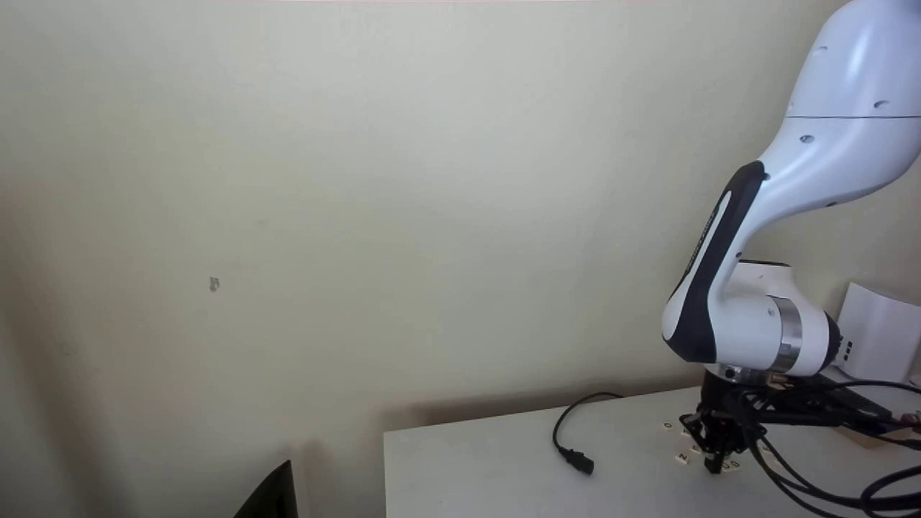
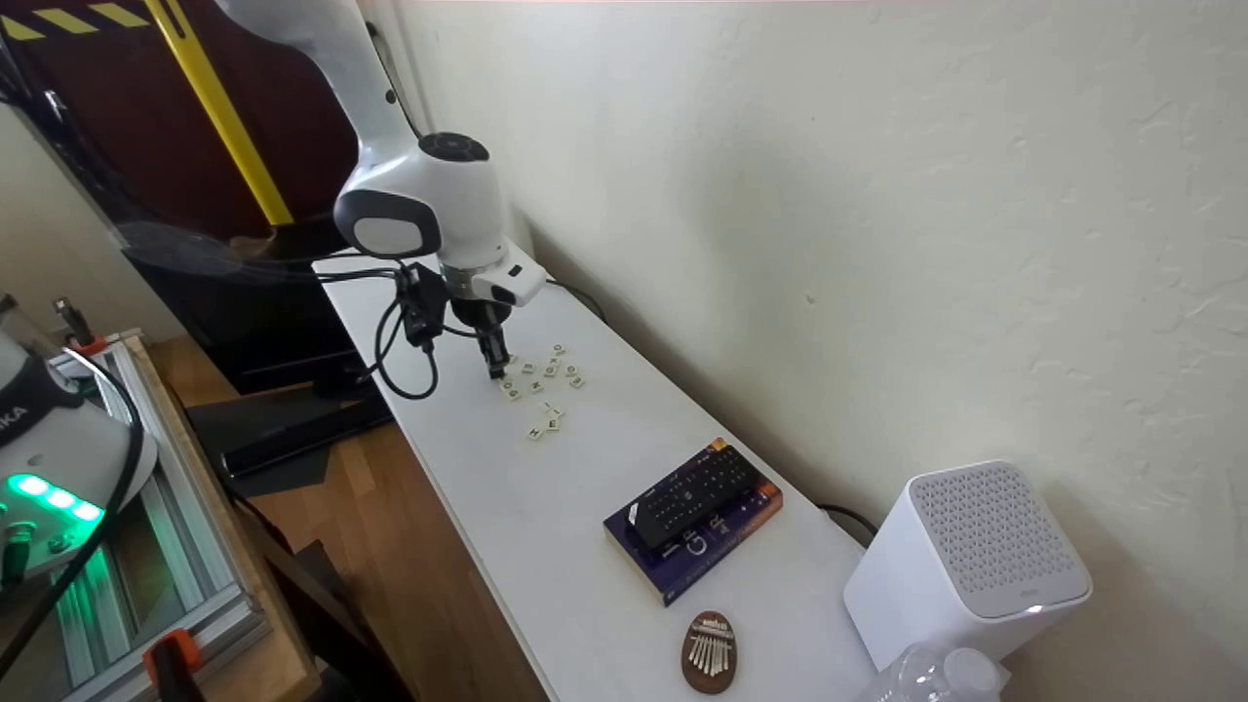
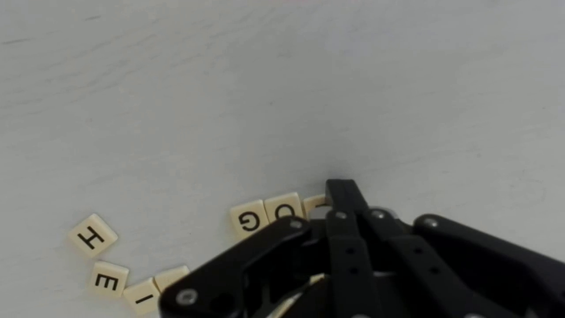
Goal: Replace the letter L with H on the lined up letters on the ;eft to spell the word HOG
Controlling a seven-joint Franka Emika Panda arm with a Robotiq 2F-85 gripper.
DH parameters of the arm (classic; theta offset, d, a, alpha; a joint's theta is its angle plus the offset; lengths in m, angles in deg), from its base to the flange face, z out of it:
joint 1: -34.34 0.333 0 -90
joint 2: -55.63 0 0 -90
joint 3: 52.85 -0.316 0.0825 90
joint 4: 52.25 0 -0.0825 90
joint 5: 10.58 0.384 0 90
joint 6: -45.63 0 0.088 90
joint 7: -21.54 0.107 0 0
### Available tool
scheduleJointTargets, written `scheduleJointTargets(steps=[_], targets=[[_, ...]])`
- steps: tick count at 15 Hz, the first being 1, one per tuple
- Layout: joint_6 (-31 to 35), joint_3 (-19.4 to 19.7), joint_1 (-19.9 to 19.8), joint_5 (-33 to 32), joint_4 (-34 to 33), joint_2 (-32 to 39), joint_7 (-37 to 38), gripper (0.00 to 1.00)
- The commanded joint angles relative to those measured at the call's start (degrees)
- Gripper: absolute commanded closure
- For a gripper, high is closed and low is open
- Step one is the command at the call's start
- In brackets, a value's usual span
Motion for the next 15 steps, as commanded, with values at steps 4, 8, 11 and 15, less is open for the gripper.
scheduleJointTargets(steps=[4, 8, 11, 15], targets=[[-2.56, -1.05, -0.53, -0.54, -3.39, 2.62, -0.66, 1.00], [-2.75, -1.36, 0.07, -0.69, -4.62, 3.48, -0.40, 1.00], [-3.03, -1.72, 0.02, -0.60, -5.17, 3.69, -0.46, 1.00], [-3.68, -1.89, -0.24, -0.51, -4.58, 2.43, -0.80, 1.00]])
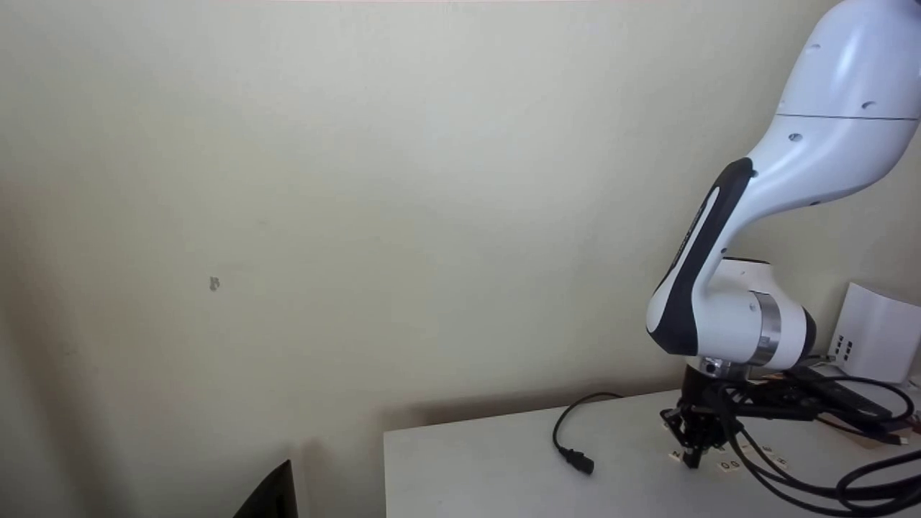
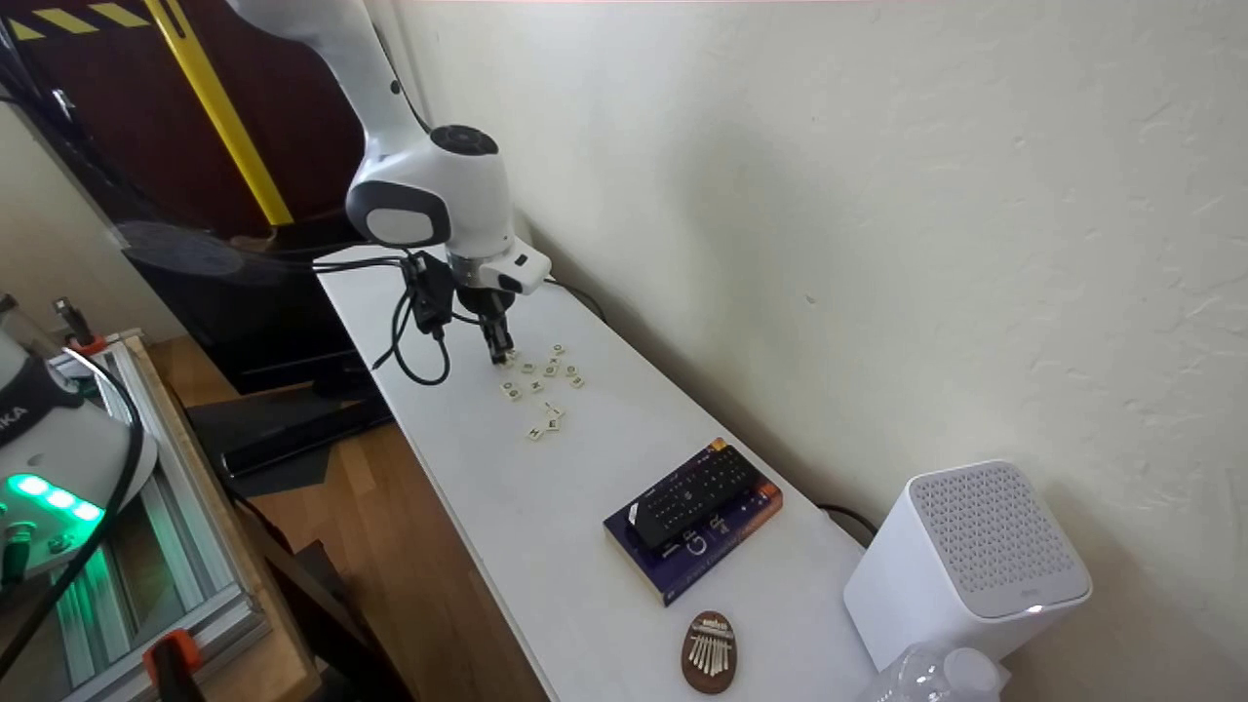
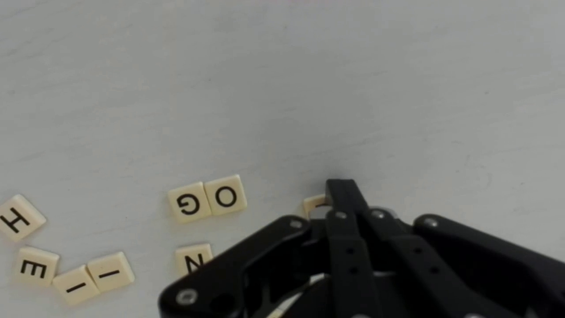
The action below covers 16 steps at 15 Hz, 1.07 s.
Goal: Replace the letter L with H on the lined up letters on the ;eft to spell the word HOG
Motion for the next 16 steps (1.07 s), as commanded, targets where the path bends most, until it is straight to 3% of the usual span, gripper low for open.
scheduleJointTargets(steps=[1, 10, 16], targets=[[-0.86, -0.64, -0.50, -0.27, -0.76, 0.76, -0.83, 1.00], [2.26, -3.75, -4.12, 1.84, 5.82, -7.66, -4.27, 1.00], [5.77, -2.14, -4.92, 1.45, 10.68, -11.75, -3.02, 1.00]])
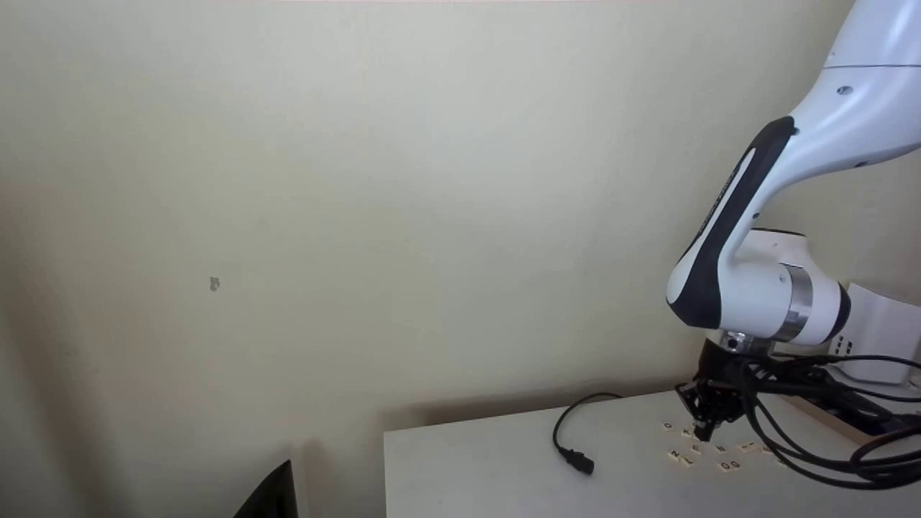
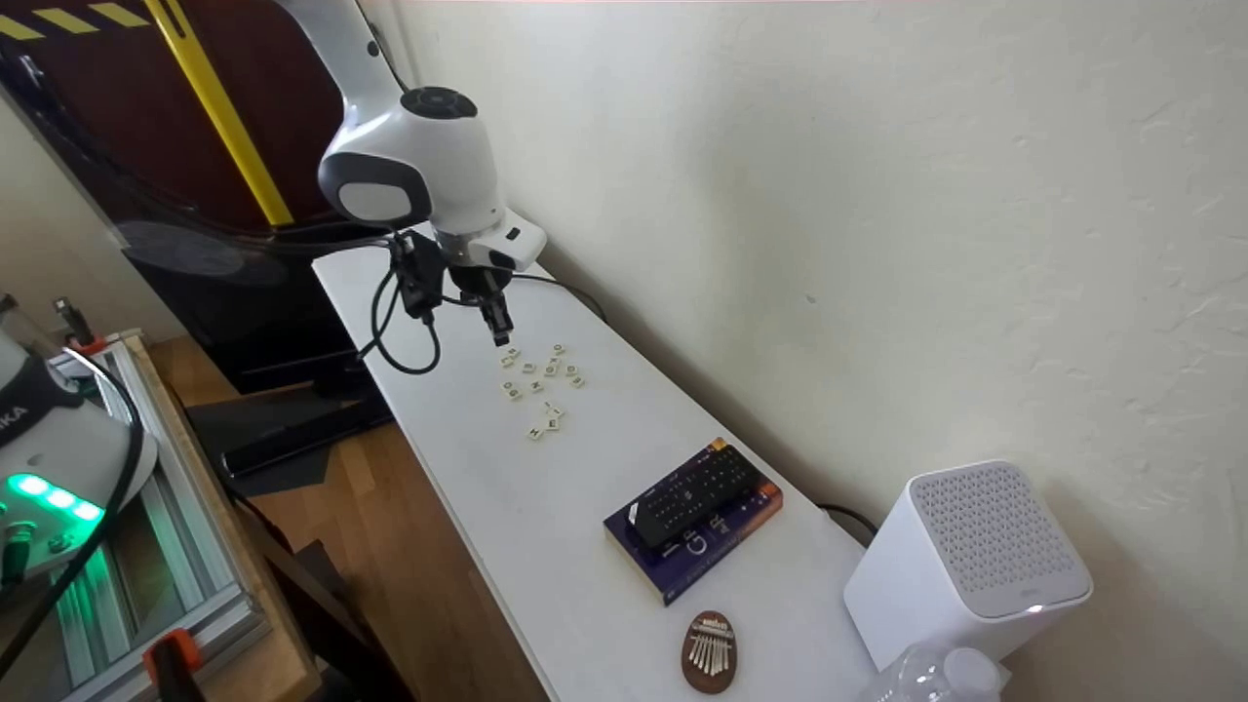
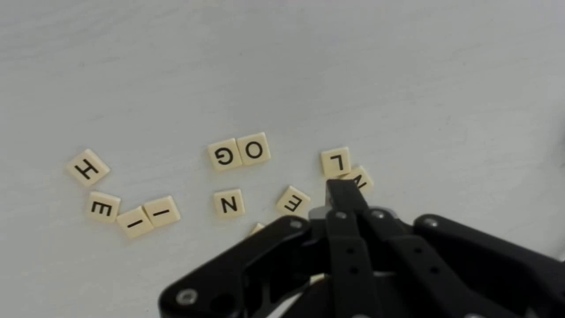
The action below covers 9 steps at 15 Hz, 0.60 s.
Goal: Replace the letter L with H on the lined up letters on the ;eft to spell the word HOG
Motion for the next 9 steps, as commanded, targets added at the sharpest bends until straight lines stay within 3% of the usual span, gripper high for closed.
scheduleJointTargets(steps=[1, 5, 9], targets=[[2.93, 0.65, -0.77, 1.05, 4.90, -3.73, -0.24, 1.00], [5.39, 1.45, -3.18, 1.58, 7.93, -4.54, -0.28, 1.00], [3.44, 2.87, -6.41, 0.86, 8.45, -3.98, -0.30, 1.00]])
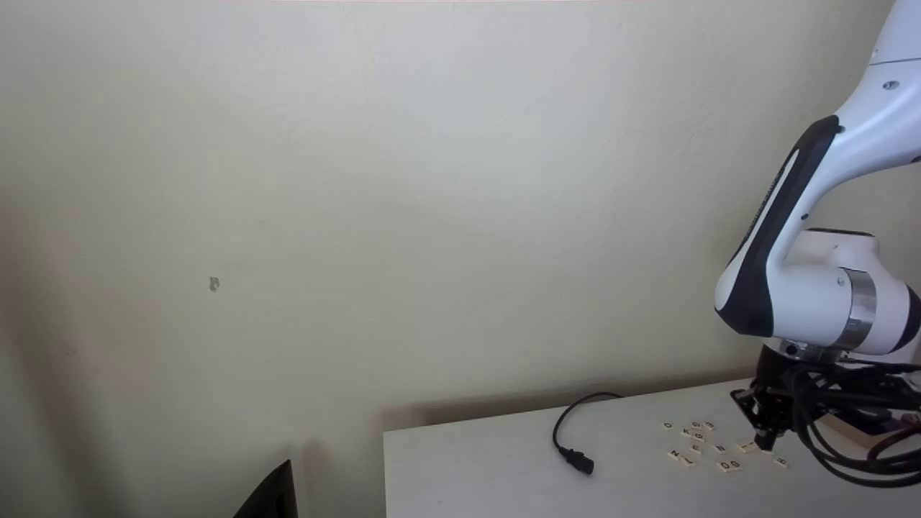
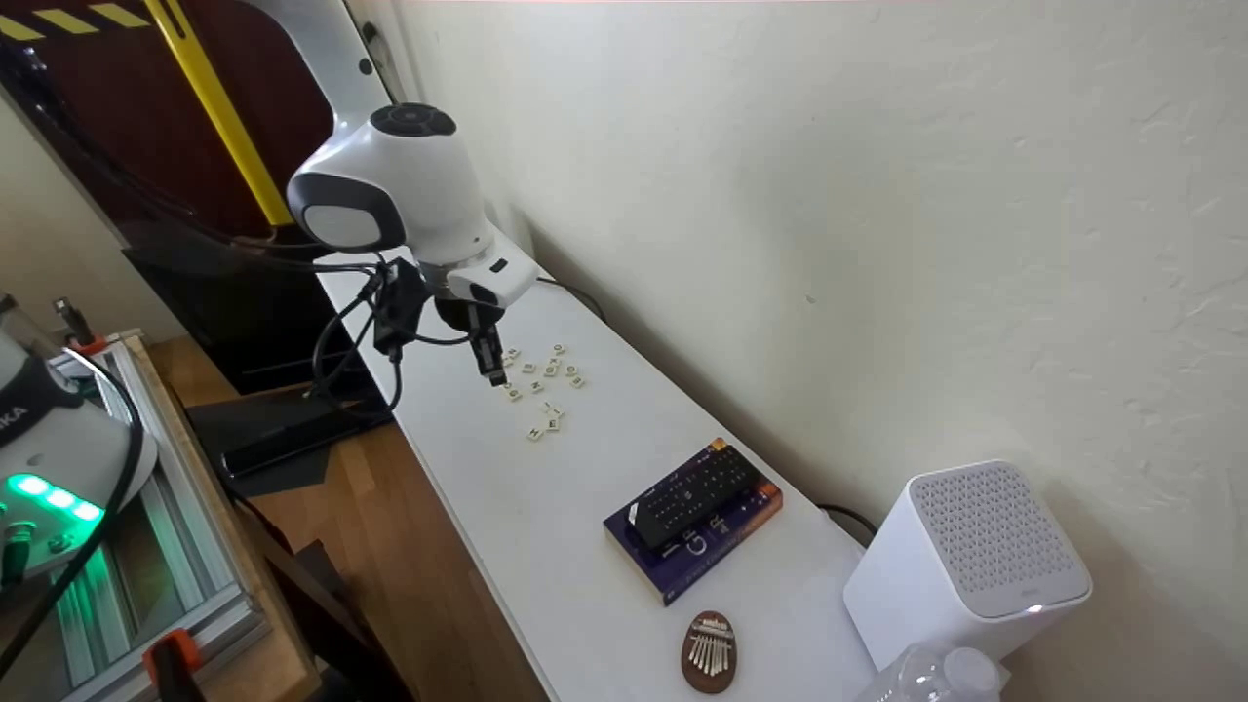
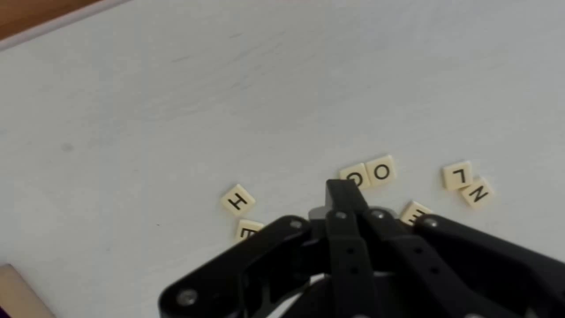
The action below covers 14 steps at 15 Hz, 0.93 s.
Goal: Replace the letter L with H on the lined up letters on the ;eft to spell the word HOG
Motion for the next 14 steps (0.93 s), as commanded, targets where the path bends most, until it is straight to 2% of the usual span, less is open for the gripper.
scheduleJointTargets(steps=[1, 14], targets=[[-1.37, 0.90, -2.55, 0.32, 1.36, -1.09, -0.40, 1.00], [-1.27, 2.52, -3.94, -0.57, -4.41, 5.49, -0.10, 1.00]])
